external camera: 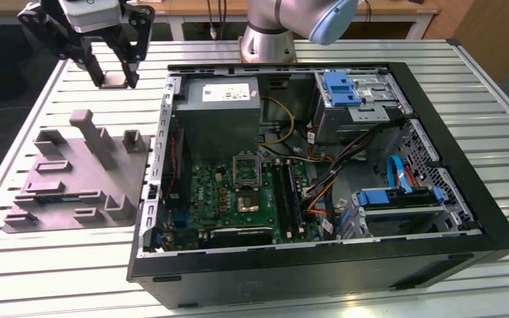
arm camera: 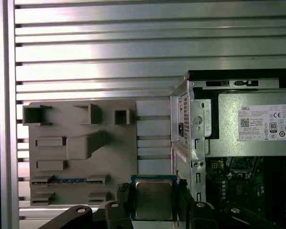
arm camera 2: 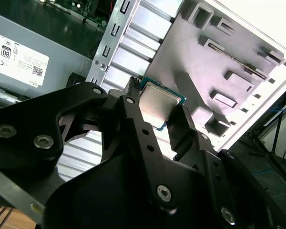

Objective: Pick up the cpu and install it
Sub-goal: 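Pick up the cpu and move it towards the insertion slot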

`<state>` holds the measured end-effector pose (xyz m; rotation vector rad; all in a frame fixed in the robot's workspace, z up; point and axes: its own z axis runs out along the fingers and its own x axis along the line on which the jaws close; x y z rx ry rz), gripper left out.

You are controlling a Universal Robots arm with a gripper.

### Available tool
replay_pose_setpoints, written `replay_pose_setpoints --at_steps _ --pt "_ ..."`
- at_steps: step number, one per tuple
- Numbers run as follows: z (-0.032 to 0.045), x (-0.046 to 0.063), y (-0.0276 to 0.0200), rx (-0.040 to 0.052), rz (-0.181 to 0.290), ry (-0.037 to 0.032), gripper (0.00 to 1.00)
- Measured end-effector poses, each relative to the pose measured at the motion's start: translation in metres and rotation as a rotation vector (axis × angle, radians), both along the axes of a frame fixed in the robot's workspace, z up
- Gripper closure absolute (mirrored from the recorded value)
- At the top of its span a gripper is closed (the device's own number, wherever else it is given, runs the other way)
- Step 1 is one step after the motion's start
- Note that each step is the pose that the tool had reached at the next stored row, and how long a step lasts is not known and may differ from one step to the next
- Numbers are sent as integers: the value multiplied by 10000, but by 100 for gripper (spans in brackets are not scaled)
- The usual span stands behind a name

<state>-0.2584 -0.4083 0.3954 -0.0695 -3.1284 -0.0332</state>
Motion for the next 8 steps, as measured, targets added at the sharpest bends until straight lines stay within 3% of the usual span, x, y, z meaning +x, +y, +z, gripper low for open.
replay_pose_setpoints --at_steps 8 --pt "0 48 0 0 0 1 53"
